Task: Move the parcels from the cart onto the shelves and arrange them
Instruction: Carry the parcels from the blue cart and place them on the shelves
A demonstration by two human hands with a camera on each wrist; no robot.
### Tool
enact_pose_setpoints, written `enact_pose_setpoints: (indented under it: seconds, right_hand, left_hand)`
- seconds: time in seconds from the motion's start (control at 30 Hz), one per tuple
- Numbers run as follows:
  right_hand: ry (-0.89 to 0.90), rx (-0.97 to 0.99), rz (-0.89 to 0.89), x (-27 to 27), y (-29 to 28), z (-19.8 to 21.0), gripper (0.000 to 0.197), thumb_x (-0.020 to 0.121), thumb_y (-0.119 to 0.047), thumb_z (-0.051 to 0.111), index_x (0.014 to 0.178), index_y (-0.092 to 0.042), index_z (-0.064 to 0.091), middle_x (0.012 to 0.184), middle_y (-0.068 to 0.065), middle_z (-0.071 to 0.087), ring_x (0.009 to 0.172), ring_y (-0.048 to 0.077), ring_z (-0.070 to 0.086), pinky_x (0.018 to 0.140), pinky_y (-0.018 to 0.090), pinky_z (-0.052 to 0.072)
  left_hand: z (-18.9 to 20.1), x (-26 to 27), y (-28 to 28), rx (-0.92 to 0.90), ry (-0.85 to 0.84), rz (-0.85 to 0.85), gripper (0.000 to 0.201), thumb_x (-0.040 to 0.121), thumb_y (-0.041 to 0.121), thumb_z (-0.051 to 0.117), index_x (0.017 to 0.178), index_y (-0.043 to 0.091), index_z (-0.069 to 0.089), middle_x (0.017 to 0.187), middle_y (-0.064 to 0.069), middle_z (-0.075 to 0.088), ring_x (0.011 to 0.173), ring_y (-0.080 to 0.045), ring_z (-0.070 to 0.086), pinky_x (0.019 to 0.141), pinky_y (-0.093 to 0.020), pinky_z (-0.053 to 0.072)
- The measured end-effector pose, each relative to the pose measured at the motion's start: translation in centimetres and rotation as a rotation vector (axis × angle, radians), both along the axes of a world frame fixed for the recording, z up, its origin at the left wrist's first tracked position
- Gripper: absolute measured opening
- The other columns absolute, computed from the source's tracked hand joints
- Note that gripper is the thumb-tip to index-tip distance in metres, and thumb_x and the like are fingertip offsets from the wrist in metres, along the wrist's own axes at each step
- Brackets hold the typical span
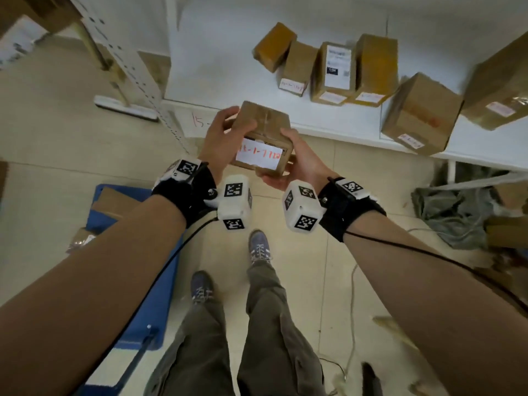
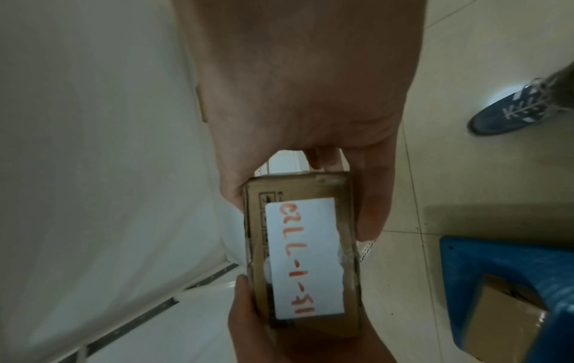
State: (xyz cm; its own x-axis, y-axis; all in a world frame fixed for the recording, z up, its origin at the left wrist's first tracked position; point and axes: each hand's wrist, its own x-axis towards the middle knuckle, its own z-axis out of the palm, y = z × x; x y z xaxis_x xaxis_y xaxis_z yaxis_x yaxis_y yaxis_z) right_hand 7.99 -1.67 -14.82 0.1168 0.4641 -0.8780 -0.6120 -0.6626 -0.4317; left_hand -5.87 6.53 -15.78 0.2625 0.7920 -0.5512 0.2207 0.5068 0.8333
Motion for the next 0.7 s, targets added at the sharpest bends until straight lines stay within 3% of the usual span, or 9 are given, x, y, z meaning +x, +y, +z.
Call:
enact_pose_setpoints:
  seconds: [0.07,0.13,0.2,0.33,0.4,0.47,0.53,0.6,0.7]
  right_hand:
    - [0.007,0.009,0.037,0.6,2.7,-1.2,0.049,0.09,-0.049,0.065,0.109,-0.004,0.065,0.101,0.019,0.07,0.081,0.033,0.07,0.063,0.035,0.063]
    - [-0.004,0.041,0.031,0.9,5.5,-2.5,0.04,0.091,-0.044,0.066,0.1,-0.005,0.065,0.097,0.017,0.07,0.091,0.032,0.068,0.077,0.039,0.063]
    - [-0.034,0.08,0.016,1.2,8.4,-3.9,0.033,0.092,-0.039,0.066,0.092,-0.006,0.064,0.09,0.014,0.069,0.095,0.03,0.066,0.091,0.043,0.058]
    - [-0.068,0.138,0.115,0.6,13.4,-7.6,0.029,0.095,-0.031,0.06,0.098,-0.002,0.065,0.106,0.018,0.066,0.1,0.032,0.06,0.099,0.042,0.051]
    - [-0.102,0.139,0.138,0.2,15.2,-9.2,0.03,0.096,-0.03,0.058,0.093,-0.001,0.064,0.103,0.02,0.067,0.094,0.033,0.06,0.082,0.038,0.056]
    - [-0.118,0.131,0.134,-0.3,17.2,-11.3,0.035,0.097,-0.034,0.056,0.099,0.001,0.065,0.105,0.021,0.07,0.082,0.031,0.064,0.06,0.033,0.058]
    - [-0.113,0.133,0.11,-0.5,18.8,-13.2,0.041,0.099,-0.039,0.052,0.108,-0.001,0.063,0.107,0.02,0.071,0.068,0.027,0.066,0.048,0.027,0.056]
    - [-0.118,0.16,0.104,-0.6,20.0,-14.5,0.047,0.103,-0.044,0.043,0.1,-0.002,0.065,0.081,0.013,0.073,0.053,0.022,0.066,0.043,0.023,0.052]
    - [-0.163,0.216,0.099,-0.6,21.7,-16.5,0.054,0.106,-0.047,0.032,0.094,-0.007,0.065,0.058,0.005,0.069,0.041,0.014,0.063,0.039,0.018,0.047]
  left_hand:
    - [-1.0,0.1,1.7,0.026,0.02,0.035,0.063,0.081,0.038,0.072,0.136,0.021,0.047,0.131,-0.003,0.059,0.098,-0.013,0.066,0.072,-0.02,0.054]
    - [-2.1,-0.3,3.5,0.029,0.06,0.068,0.076,0.074,0.051,0.069,0.14,0.022,0.043,0.135,-0.002,0.055,0.113,-0.015,0.06,0.092,-0.03,0.052]
    - [-3.2,-1.0,5.0,0.021,0.097,0.08,0.069,0.084,0.05,0.064,0.143,0.021,0.04,0.14,-0.003,0.051,0.123,-0.017,0.052,0.104,-0.035,0.043]
    - [-6.8,-3.6,6.5,-0.019,0.099,0.07,0.058,0.089,0.046,0.058,0.139,0.02,0.047,0.133,0.002,0.05,0.117,-0.016,0.05,0.097,-0.032,0.039]
    - [-8.9,-4.8,6.3,-0.081,0.042,0.105,0.034,0.096,0.038,0.053,0.125,0.021,0.054,0.112,0.005,0.054,0.097,-0.012,0.05,0.083,-0.029,0.041]
    - [-11.6,-5.9,6.4,-0.165,-0.041,0.184,0.014,0.1,0.028,0.048,0.105,0.025,0.06,0.093,0.007,0.055,0.078,-0.011,0.047,0.066,-0.023,0.033]
    - [-14.3,-6.7,6.1,-0.23,-0.043,0.208,0.019,0.101,0.024,0.045,0.093,0.029,0.061,0.097,0.006,0.06,0.082,-0.013,0.052,0.072,-0.025,0.036]
    - [-16.9,-7.5,5.4,-0.28,-0.012,0.226,0.019,0.101,0.026,0.045,0.09,0.03,0.06,0.11,0.002,0.06,0.093,-0.016,0.056,0.085,-0.031,0.039]
    - [-20.9,-8.5,3.3,-0.369,-0.029,0.201,0.025,0.105,0.025,0.034,0.096,0.026,0.057,0.117,-0.002,0.055,0.103,-0.019,0.052,0.077,-0.026,0.038]
